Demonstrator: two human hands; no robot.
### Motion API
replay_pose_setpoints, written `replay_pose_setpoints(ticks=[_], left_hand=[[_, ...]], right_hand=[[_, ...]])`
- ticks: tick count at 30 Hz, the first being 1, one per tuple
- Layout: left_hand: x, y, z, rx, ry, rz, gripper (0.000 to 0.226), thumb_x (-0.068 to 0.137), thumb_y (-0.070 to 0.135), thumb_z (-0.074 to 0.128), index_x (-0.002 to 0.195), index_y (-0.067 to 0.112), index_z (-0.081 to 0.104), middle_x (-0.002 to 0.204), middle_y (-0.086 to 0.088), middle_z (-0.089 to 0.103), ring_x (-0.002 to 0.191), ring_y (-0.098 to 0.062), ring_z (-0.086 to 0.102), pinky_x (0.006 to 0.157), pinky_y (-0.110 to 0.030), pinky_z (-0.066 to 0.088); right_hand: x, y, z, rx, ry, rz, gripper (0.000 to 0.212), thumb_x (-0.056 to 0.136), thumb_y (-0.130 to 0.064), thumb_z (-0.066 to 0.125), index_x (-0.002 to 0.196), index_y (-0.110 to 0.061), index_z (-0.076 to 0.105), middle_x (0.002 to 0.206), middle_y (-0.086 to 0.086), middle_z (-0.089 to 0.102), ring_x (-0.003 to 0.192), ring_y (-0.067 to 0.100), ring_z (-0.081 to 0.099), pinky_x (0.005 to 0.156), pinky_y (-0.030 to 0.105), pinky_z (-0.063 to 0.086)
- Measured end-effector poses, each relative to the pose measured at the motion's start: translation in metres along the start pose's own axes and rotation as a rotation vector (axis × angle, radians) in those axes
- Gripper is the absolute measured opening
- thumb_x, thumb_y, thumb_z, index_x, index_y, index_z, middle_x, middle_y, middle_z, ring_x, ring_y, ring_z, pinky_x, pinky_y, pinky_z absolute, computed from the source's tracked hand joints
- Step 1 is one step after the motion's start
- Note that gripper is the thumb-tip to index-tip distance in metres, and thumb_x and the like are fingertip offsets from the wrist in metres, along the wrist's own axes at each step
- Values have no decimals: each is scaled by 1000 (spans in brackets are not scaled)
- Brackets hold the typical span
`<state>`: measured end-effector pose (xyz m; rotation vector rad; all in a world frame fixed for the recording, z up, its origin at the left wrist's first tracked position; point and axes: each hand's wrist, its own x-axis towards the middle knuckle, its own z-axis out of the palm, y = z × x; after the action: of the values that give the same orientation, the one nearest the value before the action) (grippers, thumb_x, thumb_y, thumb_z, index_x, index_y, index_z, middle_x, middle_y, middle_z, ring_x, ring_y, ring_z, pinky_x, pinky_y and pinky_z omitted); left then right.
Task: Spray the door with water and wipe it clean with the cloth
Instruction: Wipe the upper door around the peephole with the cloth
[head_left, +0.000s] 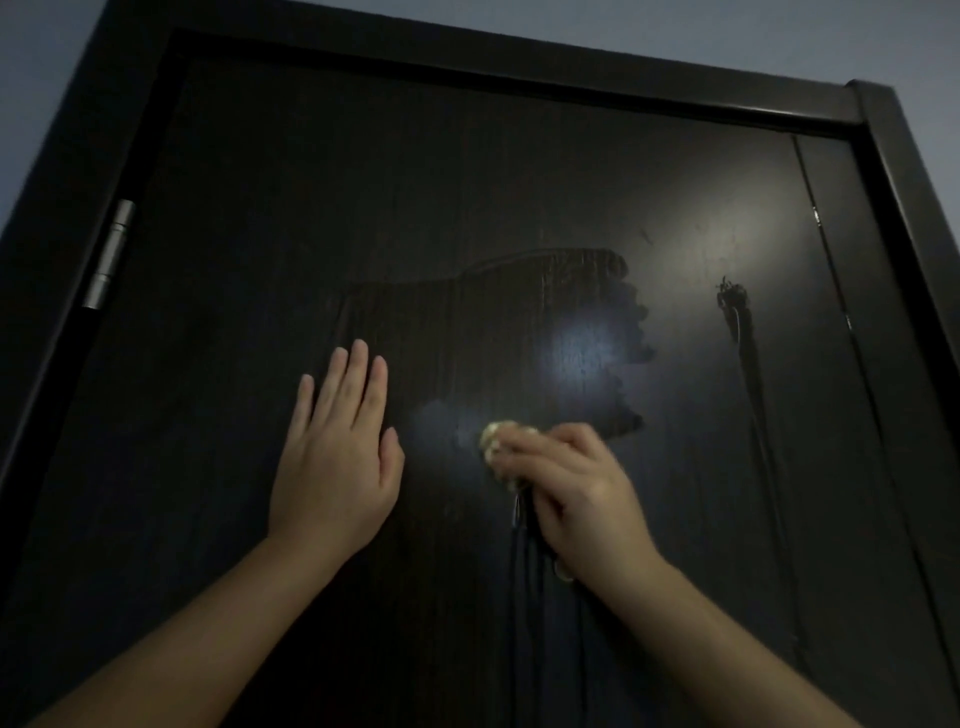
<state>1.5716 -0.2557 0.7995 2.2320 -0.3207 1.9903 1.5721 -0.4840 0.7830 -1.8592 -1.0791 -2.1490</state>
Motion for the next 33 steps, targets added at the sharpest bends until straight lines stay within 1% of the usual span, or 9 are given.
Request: replay_pose_setpoints(ticks=[4, 8, 11, 13, 17, 22, 27, 31, 33], left_hand=[[-2, -1, 1, -65, 25, -1, 58, 95, 28, 23, 149, 11, 11, 159, -6, 4, 147, -17, -1, 119, -38, 5], [-3, -8, -2, -194, 26, 31, 53, 98, 11, 34, 149, 9, 20, 159, -3, 10, 147, -12, 1, 119, -31, 1], [-5, -19, 1, -180, -1, 132, 51, 98, 12, 33, 148, 10, 23, 158, -2, 14, 147, -11, 4, 119, -28, 0], [-6, -23, 2, -165, -16, 154, 53, 96, 18, 27, 148, 10, 21, 158, -2, 13, 147, -9, 1, 118, -24, -3], [-7, -21, 1, -147, 6, 145, 54, 95, 16, 27, 148, 9, 24, 158, -2, 14, 148, -11, 3, 119, -25, -3], [-8, -20, 2, -131, 18, 137, 54, 95, 14, 30, 148, 9, 25, 158, -2, 14, 148, -12, 3, 119, -24, -4], [-9, -19, -1, -125, 17, 133, 53, 95, 13, 29, 148, 7, 26, 158, -5, 17, 148, -15, 4, 119, -25, -4], [-16, -1, -7, 47, 35, 37, 61, 92, 6, 46, 149, 12, 23, 159, -8, 14, 147, -22, 3, 119, -44, 8], [-23, 11, -9, 29, 9, -1, 69, 89, 2, 49, 150, 13, 20, 159, -7, 11, 147, -22, 1, 119, -45, 8]], right_hand=[[24, 18, -5, -6, 199, 431, 39, 74, 8, 62, 103, -16, 73, 119, -12, 63, 95, 9, 41, 81, 24, 43], [36, -16, 25, 41, 2, 36, 26, 83, -10, 52, 95, -16, 74, 113, -4, 69, 111, 22, 52, 95, 39, 47], [54, -9, 30, 63, -48, 67, 32, 84, 0, 55, 109, -11, 71, 124, 4, 65, 129, 30, 47, 110, 48, 33], [56, -22, 30, 86, -87, 99, 40, 79, 6, 59, 115, -9, 68, 128, 9, 62, 128, 32, 48, 109, 54, 34], [9, -40, 27, 133, -237, -279, 38, 78, 2, 59, 112, -11, 70, 125, 5, 64, 124, 28, 53, 105, 46, 40], [38, -17, 22, 81, -152, 40, 50, 69, 16, 64, 114, -6, 68, 126, 14, 62, 124, 42, 49, 102, 62, 32], [2, -30, 19, 108, -313, -218, 42, 84, -4, 48, 121, -15, 64, 135, 0, 57, 136, 25, 38, 112, 50, 26], [-9, 25, -14, 30, 41, 343, 61, 74, 19, 53, 123, -17, 62, 133, -6, 54, 135, 26, 40, 113, 50, 29], [-26, 19, -17, -10, 109, 457, 67, 68, 27, 55, 122, -13, 62, 133, -1, 54, 135, 28, 41, 114, 49, 28]])
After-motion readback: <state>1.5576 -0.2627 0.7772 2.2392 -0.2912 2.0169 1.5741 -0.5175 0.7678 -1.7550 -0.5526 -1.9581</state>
